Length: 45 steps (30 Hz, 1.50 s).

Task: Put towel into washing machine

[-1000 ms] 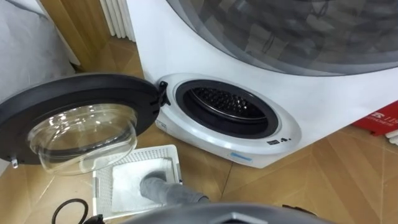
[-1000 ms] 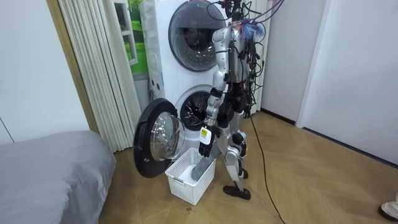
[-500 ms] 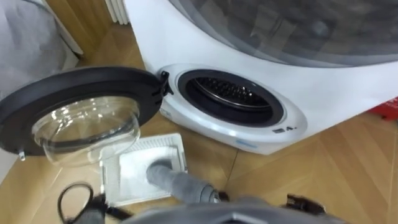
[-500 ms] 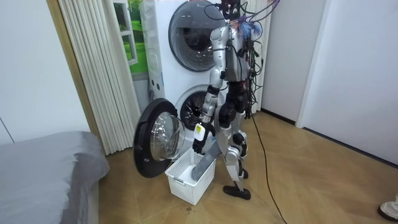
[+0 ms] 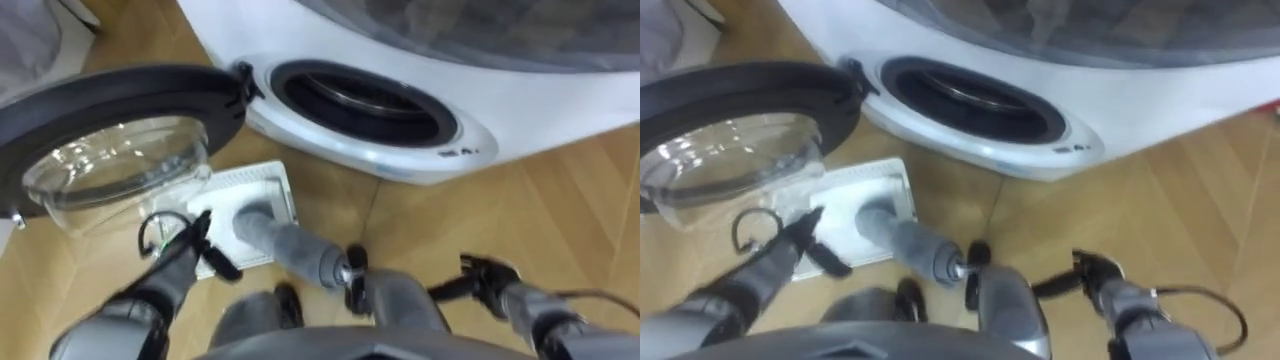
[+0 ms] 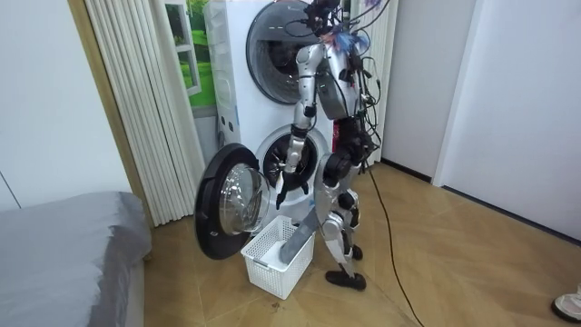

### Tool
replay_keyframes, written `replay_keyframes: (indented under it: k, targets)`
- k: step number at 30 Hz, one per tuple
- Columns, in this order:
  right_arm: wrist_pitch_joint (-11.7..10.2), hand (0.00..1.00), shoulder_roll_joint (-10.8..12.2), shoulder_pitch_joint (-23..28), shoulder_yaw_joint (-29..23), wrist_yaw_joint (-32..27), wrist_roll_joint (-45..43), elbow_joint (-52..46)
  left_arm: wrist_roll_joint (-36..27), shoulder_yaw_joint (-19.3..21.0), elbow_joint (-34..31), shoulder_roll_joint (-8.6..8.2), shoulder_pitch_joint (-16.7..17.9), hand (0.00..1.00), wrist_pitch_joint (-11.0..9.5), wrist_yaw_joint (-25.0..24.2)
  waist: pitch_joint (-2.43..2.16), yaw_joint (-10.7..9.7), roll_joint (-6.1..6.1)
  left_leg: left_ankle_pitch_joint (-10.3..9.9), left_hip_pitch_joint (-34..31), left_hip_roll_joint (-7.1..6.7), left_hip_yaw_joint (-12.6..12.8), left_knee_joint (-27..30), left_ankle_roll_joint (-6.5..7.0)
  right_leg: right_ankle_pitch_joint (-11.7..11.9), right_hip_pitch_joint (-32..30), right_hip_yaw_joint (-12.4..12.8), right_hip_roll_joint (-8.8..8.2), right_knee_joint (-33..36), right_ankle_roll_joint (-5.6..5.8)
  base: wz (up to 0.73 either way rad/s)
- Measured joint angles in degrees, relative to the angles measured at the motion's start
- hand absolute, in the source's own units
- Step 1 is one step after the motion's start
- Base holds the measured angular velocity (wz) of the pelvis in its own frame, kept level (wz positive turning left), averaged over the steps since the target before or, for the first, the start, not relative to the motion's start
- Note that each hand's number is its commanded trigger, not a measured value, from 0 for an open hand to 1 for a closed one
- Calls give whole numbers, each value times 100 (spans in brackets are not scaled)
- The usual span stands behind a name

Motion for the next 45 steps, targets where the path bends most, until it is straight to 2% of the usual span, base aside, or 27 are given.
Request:
replay_keyframes:
  k: [2,4,5,7,8,9,10,13,15,17,18,20,24,25,30,32,34,38,39,40,41,42,45]
  targets:
    - [-82,0,69,-187,34,-2,149,-15,121,-107,4,4,-303,0,-21,-8,10,-66,-12,-25,-489,12,2,414,33,-19,-412,52,-66,226,-30,-2]
    - [-95,0,5,-332,161,-17,240,-46,171,-252,5,-2,-534,0,-34,-11,66,-121,-31,-61,-1056,133,25,1130,36,-80,-765,156,-72,558,-63,-15]
    - [-99,0,6,-335,193,-18,309,-73,167,-327,1,6,-582,0,-47,-11,68,-142,-25,-132,-1105,133,20,1143,69,-104,-872,156,-71,657,-69,-3]
    - [-103,0,-5,-427,243,-11,642,-212,318,-554,-46,85,-892,0,-67,-10,78,-349,-4,-428,-1564,128,44,1389,180,-316,-1438,159,-125,1060,-47,23]
    - [-100,0,-15,-459,245,-9,730,-236,397,-562,-54,98,-971,0,-67,-7,79,-371,-4,-543,-1706,149,53,1497,197,-390,-1590,159,-121,1165,-65,13]
    - [-104,0,-29,-506,284,-3,963,-279,423,-677,-64,129,-1138,0,-64,0,100,-380,29,-761,-2012,242,73,1745,277,-459,-1916,115,-102,1449,-116,4]
    - [-100,0,-24,-532,336,-1,1183,-315,424,-840,-69,145,-1284,0,-61,8,123,-396,64,-889,-2306,299,76,2026,341,-505,-2226,98,-107,1748,-138,3]
    - [-94,0,-66,-582,432,19,1621,-377,450,-1108,-70,109,-1406,0,-23,3,131,-484,100,-1025,-2789,306,126,2571,414,-643,-2784,174,-216,2314,-180,9]
    - [-114,0,-66,-580,451,40,1759,-408,502,-1099,-71,116,-1428,0,43,-10,126,-583,134,-1120,-3038,341,132,2895,400,-736,-3057,172,-276,2648,-199,7]
    - [-154,0,-84,-535,509,70,1871,-509,518,-1106,-167,120,-1477,0,58,-21,113,-617,191,-1182,-3340,402,138,3232,393,-813,-3382,187,-285,2965,-262,2]
    - [-160,0,-82,-515,566,90,2023,-589,518,-1108,-247,128,-1532,0,61,-18,119,-636,216,-1237,-3544,423,136,3445,412,-851,-3616,208,-293,3183,-306,0]
    - [-163,0,-74,-488,706,111,2136,-679,533,-1162,-278,122,-1593,0,60,-7,124,-680,225,-1304,-3775,500,146,3750,364,-917,-3880,229,-278,3488,-385,0]
    - [-230,0,-76,-492,861,228,2001,-717,667,-1371,-256,120,-1664,0,55,32,127,-1026,218,-1388,-4229,537,47,4208,272,-1062,-4350,224,-267,3974,-485,7]
    - [-254,0,-75,-520,928,217,1998,-681,666,-1501,-218,118,-1698,0,49,63,128,-1093,217,-1406,-4360,593,8,4308,235,-1065,-4457,222,-184,4023,-493,0]
    - [-333,0,-111,-506,1249,215,1845,-420,771,-1890,-136,105,-1615,0,12,90,143,-1365,178,-1461,-4557,735,-83,4453,153,-1114,-4597,143,-76,4116,-596,-4]
    - [-334,0,-111,-501,1375,217,1721,-325,767,-1914,-98,105,-1576,0,-57,90,139,-1399,155,-1481,-4632,812,-84,4487,116,-1122,-4679,124,-19,4119,-610,-7]
    - [-331,0,-102,-495,1455,219,1647,-272,760,-2015,-62,130,-1545,0,-144,105,135,-1489,135,-1494,-4733,820,-87,4489,90,-1139,-4787,119,-14,4145,-648,0]
    - [-344,0,-102,-485,1456,212,1587,-272,760,-2154,-1,150,-1528,0,-278,226,130,-1512,85,-1535,-4780,839,-88,4480,50,-1158,-4855,105,5,4151,-672,-1]
    - [-372,0,-100,-488,1457,209,1553,-274,740,-2204,21,151,-1533,20,-311,255,132,-1517,59,-1553,-4786,840,-89,4473,49,-1167,-4868,98,3,4152,-681,-3]
    - [-395,0,-94,-487,1478,207,1511,-278,727,-2279,45,151,-1532,56,-346,285,131,-1529,40,-1571,-4796,847,-89,4470,41,-1176,-4877,81,-4,4151,-699,-3]
    - [-397,0,-94,-489,1496,206,1487,-285,728,-2298,59,155,-1533,86,-358,300,130,-1533,31,-1580,-4804,851,-91,4470,40,-1183,-4884,64,-15,4151,-713,0]
    - [-395,0,-94,-491,1502,206,1440,-308,729,-2345,67,159,-1534,100,-378,318,131,-1544,22,-1593,-4837,853,-102,4471,43,-1185,-4902,21,-48,4151,-757,4]
    - [-395,0,-93,-517,1503,212,1259,-338,729,-2366,67,144,-1540,100,-386,343,131,-1557,-28,-1617,-4893,858,-116,4471,43,-1187,-4948,1,-50,4146,-786,1]
